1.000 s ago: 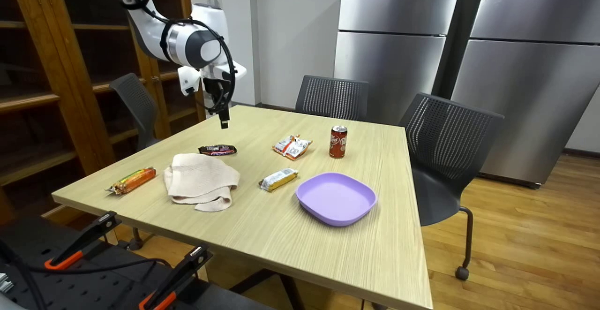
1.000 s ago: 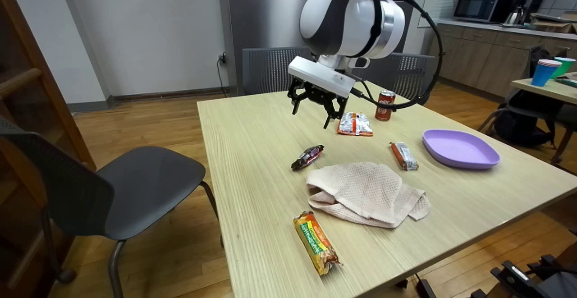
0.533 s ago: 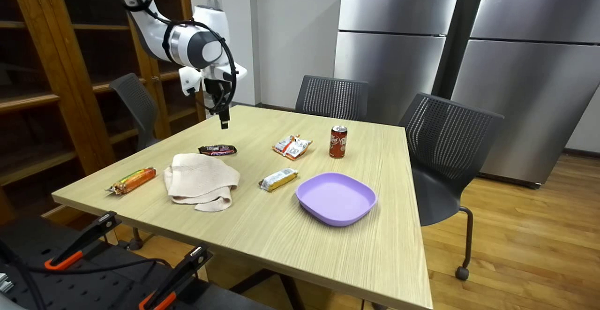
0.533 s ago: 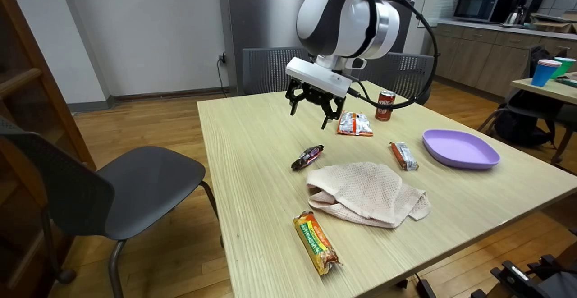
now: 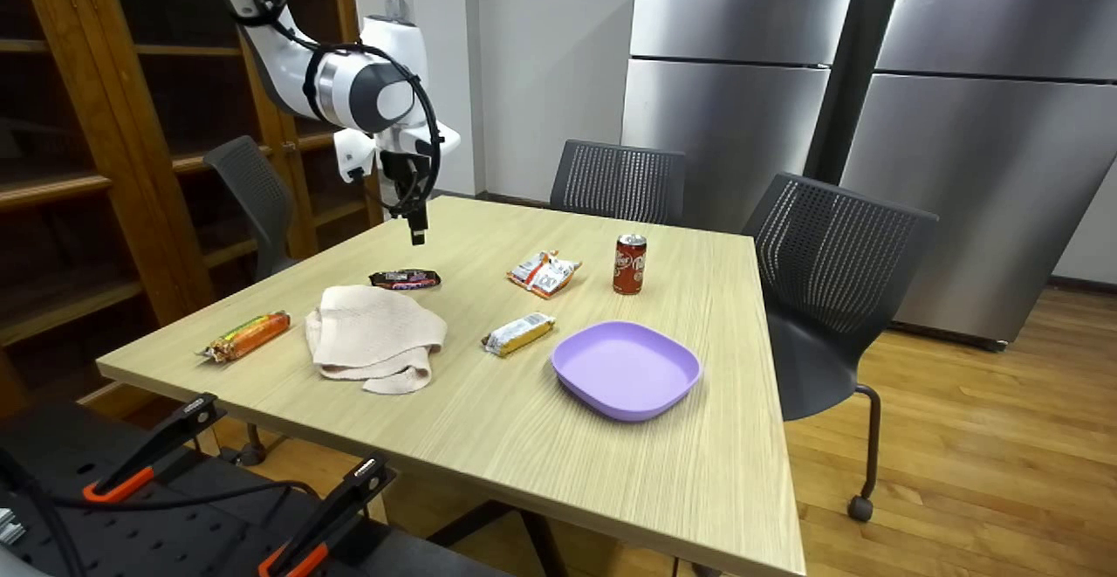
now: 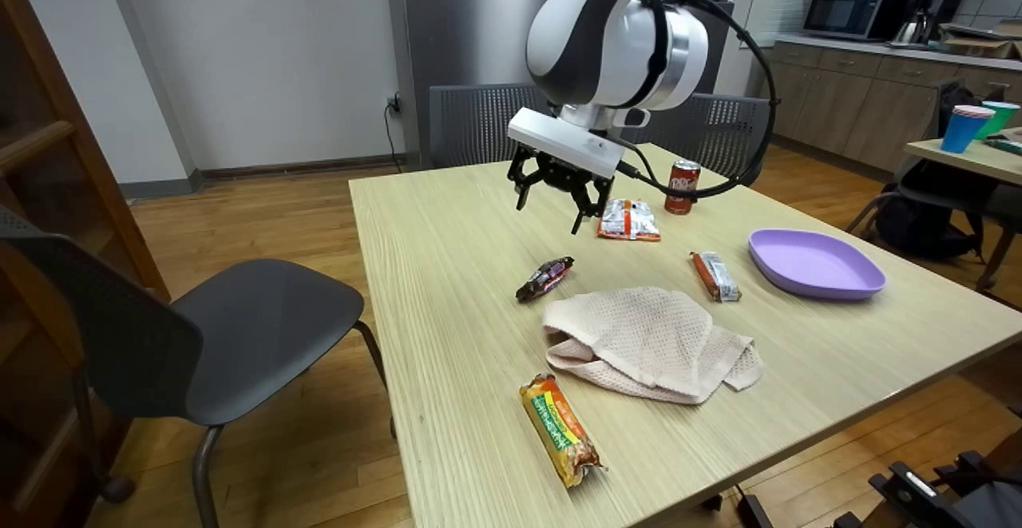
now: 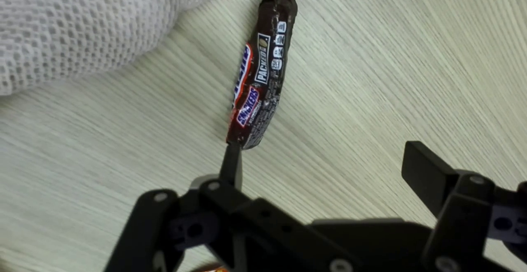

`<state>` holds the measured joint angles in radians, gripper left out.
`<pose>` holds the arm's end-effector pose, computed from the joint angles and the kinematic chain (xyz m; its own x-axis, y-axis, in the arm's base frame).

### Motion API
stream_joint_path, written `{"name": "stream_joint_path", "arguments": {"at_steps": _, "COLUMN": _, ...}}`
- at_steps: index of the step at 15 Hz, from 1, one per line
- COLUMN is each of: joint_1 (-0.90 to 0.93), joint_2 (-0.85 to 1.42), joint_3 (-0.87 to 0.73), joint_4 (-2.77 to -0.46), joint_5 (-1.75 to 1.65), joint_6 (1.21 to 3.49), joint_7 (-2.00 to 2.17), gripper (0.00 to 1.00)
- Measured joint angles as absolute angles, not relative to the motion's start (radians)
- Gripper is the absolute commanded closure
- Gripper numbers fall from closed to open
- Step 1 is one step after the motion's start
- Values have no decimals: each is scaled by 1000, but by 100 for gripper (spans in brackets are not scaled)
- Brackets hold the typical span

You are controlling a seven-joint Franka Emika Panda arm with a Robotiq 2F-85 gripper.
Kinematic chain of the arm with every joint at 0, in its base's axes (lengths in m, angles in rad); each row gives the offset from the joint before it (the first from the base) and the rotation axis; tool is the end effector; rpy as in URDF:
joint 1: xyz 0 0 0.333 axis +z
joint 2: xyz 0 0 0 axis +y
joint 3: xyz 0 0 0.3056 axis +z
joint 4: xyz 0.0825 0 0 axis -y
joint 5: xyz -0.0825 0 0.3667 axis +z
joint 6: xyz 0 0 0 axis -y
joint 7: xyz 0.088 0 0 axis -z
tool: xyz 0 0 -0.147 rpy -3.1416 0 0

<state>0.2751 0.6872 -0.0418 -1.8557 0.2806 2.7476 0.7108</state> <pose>0.6317 0.1439 0.1344 0.7504 -0.6583 0.0588 -0.6330 -0.7414 -0.2230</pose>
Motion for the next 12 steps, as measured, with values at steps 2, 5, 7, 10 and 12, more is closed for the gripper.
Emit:
{"name": "stream_joint_path", "arguments": {"at_steps": 2, "joint_1": 275, "joint_2": 697, "joint_3": -40, "joint_4": -1857, "joint_5": 281, "joint_6": 2748, "joint_7": 711, "gripper": 0}}
{"name": "stream_joint_path", "arguments": {"at_steps": 5, "joint_1": 274, "joint_2": 718, "joint_3": -35, "joint_4": -1857, "joint_5": 281, "joint_6": 2748, "joint_7": 711, "gripper": 0}}
{"name": "stream_joint_path", "arguments": {"at_steps": 7, "joint_1": 274, "joint_2": 731, "joint_3": -34, "joint_4": -1858, "joint_5": 281, "joint_6": 2748, "joint_7": 711, "gripper": 0}}
{"name": "stream_joint_path", "arguments": {"at_steps": 10, "joint_1": 274, "joint_2": 749, "joint_3": -33, "joint_4": -1857, "joint_5": 281, "joint_6": 2749, "joint_7": 711, "gripper": 0}}
{"name": "stream_joint_path", "arguments": {"at_steps": 12, "joint_1": 274, "joint_2": 759, "joint_3": -33, "joint_4": -1854, "joint_5": 281, "joint_6": 2752, "joint_7": 711, "gripper": 0}}
